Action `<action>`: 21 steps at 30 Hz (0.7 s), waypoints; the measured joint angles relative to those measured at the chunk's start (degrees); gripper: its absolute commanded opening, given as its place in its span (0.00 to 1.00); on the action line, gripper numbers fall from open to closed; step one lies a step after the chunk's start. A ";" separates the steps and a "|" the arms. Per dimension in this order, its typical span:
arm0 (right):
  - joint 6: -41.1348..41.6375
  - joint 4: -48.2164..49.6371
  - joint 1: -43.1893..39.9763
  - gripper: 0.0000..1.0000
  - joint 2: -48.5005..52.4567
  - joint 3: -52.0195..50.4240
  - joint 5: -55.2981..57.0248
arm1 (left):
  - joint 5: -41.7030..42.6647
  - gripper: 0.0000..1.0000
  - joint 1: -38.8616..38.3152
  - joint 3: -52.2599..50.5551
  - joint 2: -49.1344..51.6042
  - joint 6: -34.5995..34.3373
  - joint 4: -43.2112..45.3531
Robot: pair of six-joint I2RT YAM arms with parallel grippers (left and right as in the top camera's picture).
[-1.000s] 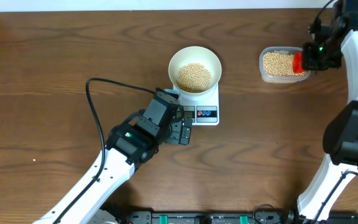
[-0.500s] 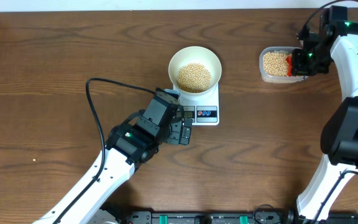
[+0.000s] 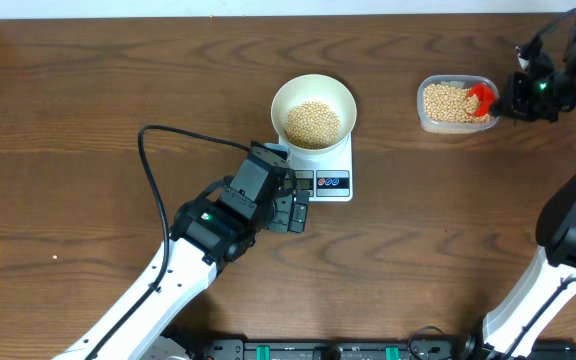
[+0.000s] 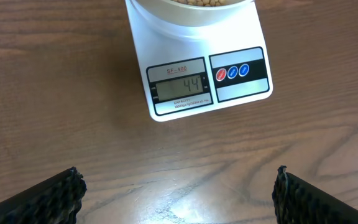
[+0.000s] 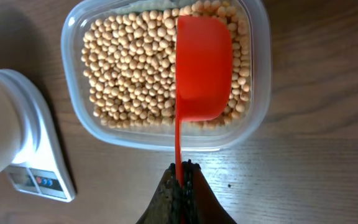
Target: Scoop item into bowl and weigh 50g on scale
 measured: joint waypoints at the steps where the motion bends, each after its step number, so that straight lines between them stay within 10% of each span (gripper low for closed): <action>1: -0.15 -0.13 -0.15 0.01 0.00 0.00 -0.48 | 0.00 0.98 0.00 0.00 0.00 0.00 -0.02; 21: -9.60 -3.23 -5.27 0.01 0.00 0.17 -28.68 | 0.00 0.98 0.00 0.00 0.00 0.00 -0.02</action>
